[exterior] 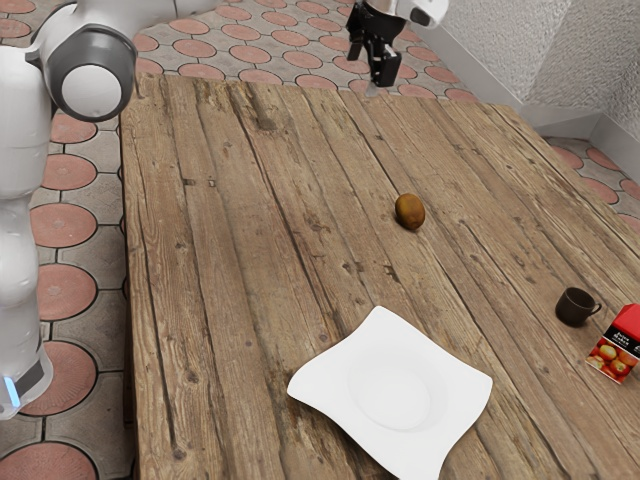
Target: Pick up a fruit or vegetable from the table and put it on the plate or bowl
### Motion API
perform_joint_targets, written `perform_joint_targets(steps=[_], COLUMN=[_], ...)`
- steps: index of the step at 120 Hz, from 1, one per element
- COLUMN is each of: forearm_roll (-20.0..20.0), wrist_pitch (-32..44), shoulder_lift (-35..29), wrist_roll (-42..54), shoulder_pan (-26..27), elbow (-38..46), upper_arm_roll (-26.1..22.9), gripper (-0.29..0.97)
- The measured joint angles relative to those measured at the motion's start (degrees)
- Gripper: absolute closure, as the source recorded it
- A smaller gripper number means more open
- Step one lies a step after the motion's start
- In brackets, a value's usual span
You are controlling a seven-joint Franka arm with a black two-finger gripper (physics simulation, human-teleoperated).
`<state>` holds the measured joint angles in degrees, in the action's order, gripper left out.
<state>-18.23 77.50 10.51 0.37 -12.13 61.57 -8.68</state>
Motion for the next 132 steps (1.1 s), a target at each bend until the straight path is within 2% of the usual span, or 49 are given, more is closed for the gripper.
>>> perform_joint_targets(steps=[24, 29, 47, 63, 90, 102, 116, 132], forearm_roll=[0.4, -0.3, -4.9, -5.5, -3.6, -3.5, -4.0, 0.3], wrist_pitch=[-0.2, -0.2, -0.2, -0.2, -0.2, 0.1, 3.8, 11.1], shoulder_lift=[-0.1, -2.0, -4.6, -2.6, -0.3, 0.1, 1.2, 6.7], wrist_roll=[0.1, 0.3, -0.1, -1.5, -4.2, -3.4, 3.5, 15.8], shoulder_pan=[-0.3, -0.1, 15.6, 20.8, 20.1, 17.8, 14.0, 11.3], elbow=[-0.2, -1.2, -2.1, 2.8, 6.9, 6.7, 6.8, 6.1], upper_arm_roll=[-0.1, -0.6, -1.9, -2.2, -1.7, -1.5, -1.6, -1.7], gripper=[0.0, 0.0, 0.0, 0.0, 0.0, 0.0, 0.0, 0.0])
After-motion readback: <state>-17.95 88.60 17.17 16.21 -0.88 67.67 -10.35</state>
